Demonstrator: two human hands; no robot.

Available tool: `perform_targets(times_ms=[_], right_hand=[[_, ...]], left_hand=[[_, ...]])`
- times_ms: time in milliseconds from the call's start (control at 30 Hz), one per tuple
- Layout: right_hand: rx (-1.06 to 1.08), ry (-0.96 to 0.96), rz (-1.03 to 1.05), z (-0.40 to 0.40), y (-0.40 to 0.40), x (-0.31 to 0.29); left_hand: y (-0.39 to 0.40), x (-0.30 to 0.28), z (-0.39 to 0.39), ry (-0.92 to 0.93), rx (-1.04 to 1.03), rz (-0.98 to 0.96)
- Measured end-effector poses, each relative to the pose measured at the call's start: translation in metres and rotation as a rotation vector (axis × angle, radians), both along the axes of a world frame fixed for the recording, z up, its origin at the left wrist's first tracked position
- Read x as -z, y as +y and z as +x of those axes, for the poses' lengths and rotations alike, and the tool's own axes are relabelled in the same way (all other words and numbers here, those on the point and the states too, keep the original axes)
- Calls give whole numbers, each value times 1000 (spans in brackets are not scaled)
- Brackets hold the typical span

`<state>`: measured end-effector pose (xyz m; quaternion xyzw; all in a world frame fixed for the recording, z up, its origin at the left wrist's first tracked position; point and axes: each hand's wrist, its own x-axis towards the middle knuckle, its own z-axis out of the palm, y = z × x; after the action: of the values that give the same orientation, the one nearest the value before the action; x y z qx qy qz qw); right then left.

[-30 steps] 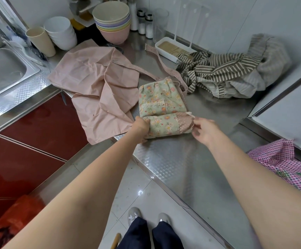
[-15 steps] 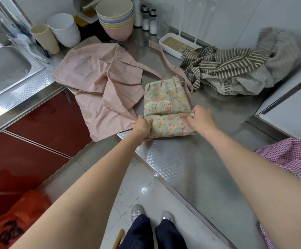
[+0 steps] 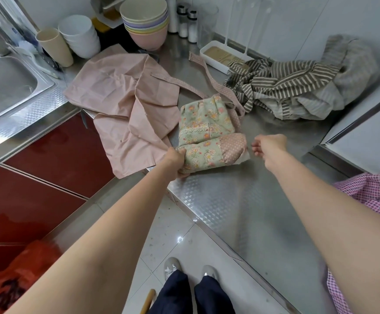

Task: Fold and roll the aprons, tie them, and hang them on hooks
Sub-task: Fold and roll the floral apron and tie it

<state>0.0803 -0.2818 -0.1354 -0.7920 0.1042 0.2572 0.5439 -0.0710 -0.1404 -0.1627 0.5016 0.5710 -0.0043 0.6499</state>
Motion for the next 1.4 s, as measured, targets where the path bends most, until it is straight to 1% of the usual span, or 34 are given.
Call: perform_targets(times_ms=[133,267,300,367,400,467,567,667,733,800,867,900,933,967,1033,1100,1133,1167,1233,1267,1300,1333,1367,1400], right_hand=[[-199,-97,-84,-1,-17,-3],[-476,-133,-103,-17,-9,-2],[-546,-194,-161,-21,-6,-1],[-634,-422,-416,-25,-2,-2],[-636,-522,-497,-26,0,-5],[-608,-622,-531,-27,2,-7],[-560,-662,-506,-25,7,-9],[-611,-750,-424,-18,4,-11],[-651,-777,-423,-11,1,-10],[-553,-743,-374,-7,0,-9],[-389,-657,-281,-3,-1,-14],[-362,-618,-252,-2,-1,-16],[-390,-584,-234,-4,0,-18],[-465,-562,-220,-7,2,-19],[-719,-577,-263,-19,6,-15],[-984,-645,-437,-33,9,-2],[-1068,-677,-551,-39,9,5],[-1114,-687,-643,-44,8,10],[-1143,-693,-755,-49,2,15],[-1156,-743,-799,-50,-1,17],[-1162,-838,-835,-51,-4,17],[-1171,-945,-837,-53,-6,15],[-1193,-1070,-808,-55,-8,14],[-1224,-1158,-763,-58,-8,11]], left_hand=[[-1,-5,8,-9,-104,-72],[-7,-13,16,-24,-166,-102],[-9,-15,17,-21,-164,-108],[-9,-19,19,-15,-134,-105],[-9,-21,19,-7,-120,-91],[-7,-24,18,1,-119,-90],[-4,-26,13,-1,-130,-138],[-2,-25,8,-21,-109,-136],[0,-24,7,-39,-101,-115],[0,-25,6,-56,-82,-65],[-1,-22,3,-12,6,88],[-1,-19,1,33,87,201],[-2,-17,-2,84,175,310],[-4,-14,-5,131,253,397],[-8,-8,-8,213,356,496],[-14,-8,-9,235,432,559],[-17,-8,-10,224,458,585],[-19,-8,-12,216,483,610],[-20,-7,-16,218,538,664],[-20,-7,-18,226,596,738],[-19,-5,-20,237,685,866],[-15,-4,-22,247,794,1053],[-12,-3,-25,220,897,1243],[-7,-2,-26,137,992,1416]])
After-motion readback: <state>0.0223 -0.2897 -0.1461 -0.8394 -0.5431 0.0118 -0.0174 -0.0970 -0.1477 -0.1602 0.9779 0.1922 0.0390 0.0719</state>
